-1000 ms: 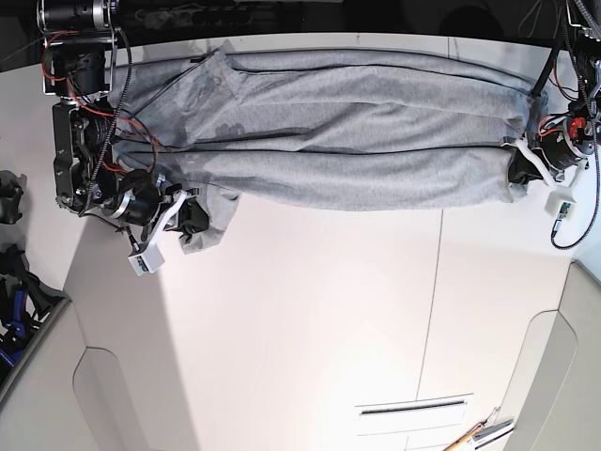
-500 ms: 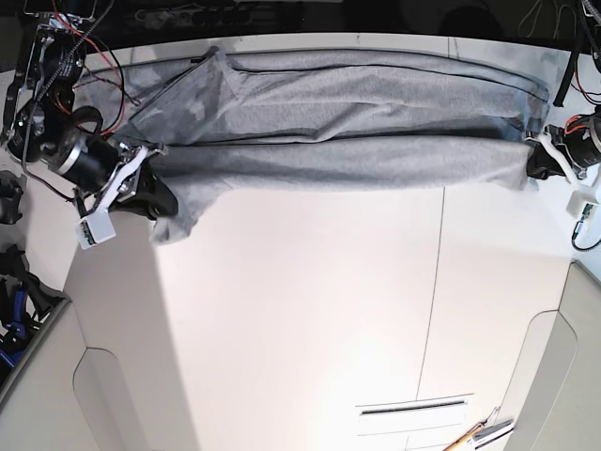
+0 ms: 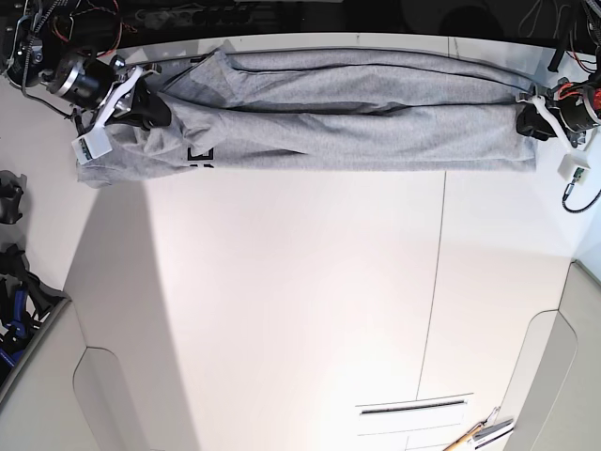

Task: Fold the T-shirt properly
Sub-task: 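Grasp the folded edges and smooth the long strip with both grippers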

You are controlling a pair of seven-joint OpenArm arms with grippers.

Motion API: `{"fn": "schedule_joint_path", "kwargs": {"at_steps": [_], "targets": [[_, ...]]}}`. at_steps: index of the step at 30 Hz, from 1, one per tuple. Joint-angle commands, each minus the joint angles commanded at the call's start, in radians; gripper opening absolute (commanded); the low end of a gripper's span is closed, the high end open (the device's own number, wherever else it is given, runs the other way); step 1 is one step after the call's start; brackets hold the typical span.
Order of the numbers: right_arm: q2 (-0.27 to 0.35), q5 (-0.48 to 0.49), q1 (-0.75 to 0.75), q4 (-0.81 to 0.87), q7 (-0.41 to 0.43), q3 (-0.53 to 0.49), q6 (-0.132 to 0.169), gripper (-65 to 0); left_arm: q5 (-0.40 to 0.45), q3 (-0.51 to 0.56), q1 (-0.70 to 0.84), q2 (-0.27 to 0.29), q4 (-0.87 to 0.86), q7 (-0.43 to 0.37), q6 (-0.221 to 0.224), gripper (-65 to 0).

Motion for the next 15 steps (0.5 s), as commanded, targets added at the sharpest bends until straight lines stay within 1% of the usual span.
{"fn": "schedule_joint_path", "kwargs": {"at_steps": [1, 2, 3, 4, 5, 6, 9, 12, 13, 15], "targets": [[0.0, -0.012, -0.007, 0.0, 0.0, 0.0, -0.001, -49.0, 0.002, 0.0, 0.0, 0.0, 0.0, -0.005, 0.031, -35.7], [0.0, -0.016, -0.01, 0.0, -0.001, 0.0, -0.005, -39.2, 0.004, 0.0, 0.0, 0.0, 0.0, -0.006, 0.055, -34.9], [0.001, -0.016, -0.01, 0.0, -0.014, 0.002, -0.013, -32.8, 0.016, 0.0, 0.0, 0.0, 0.0, -0.007, 0.076, -34.9], [0.0, -0.011, -0.009, 0.003, -0.02, 0.007, -0.019, -30.8, 0.037, 0.0, -0.003, 0.0, 0.0, -0.007, 0.093, -34.9], [0.0, 0.005, -0.009, 0.007, -0.019, 0.017, -0.019, -30.9, 0.058, -0.005, -0.003, 0.0, 0.0, -0.01, 0.111, -34.9], [0.0, 0.029, -0.009, 0.017, -0.018, 0.035, -0.019, -30.9, 0.06, -0.017, -0.003, 0.0, 0.0, -0.011, 0.118, -34.9], [-0.011, 0.061, -0.008, 0.07, -0.015, 0.119, -0.018, -30.9, 0.026, -0.096, -0.003, 0.007, 0.0, -0.01, 0.12, -34.9], [-0.042, 0.086, -0.006, 0.145, -0.016, 0.202, -0.018, -31.0, -0.002, -0.196, -0.003, 0.029, 0.0, -0.007, 0.118, -34.8], [-0.053, 0.09, -0.002, 0.168, -0.016, 0.217, -0.018, -31.0, -0.004, -0.214, -0.003, 0.034, 0.0, -0.005, 0.111, -33.6], [-0.072, 0.09, 0.018, 0.188, -0.016, 0.22, -0.018, -31.1, -0.006, -0.217, 0.001, 0.034, 0.0, -0.003, 0.112, -27.4]]}}
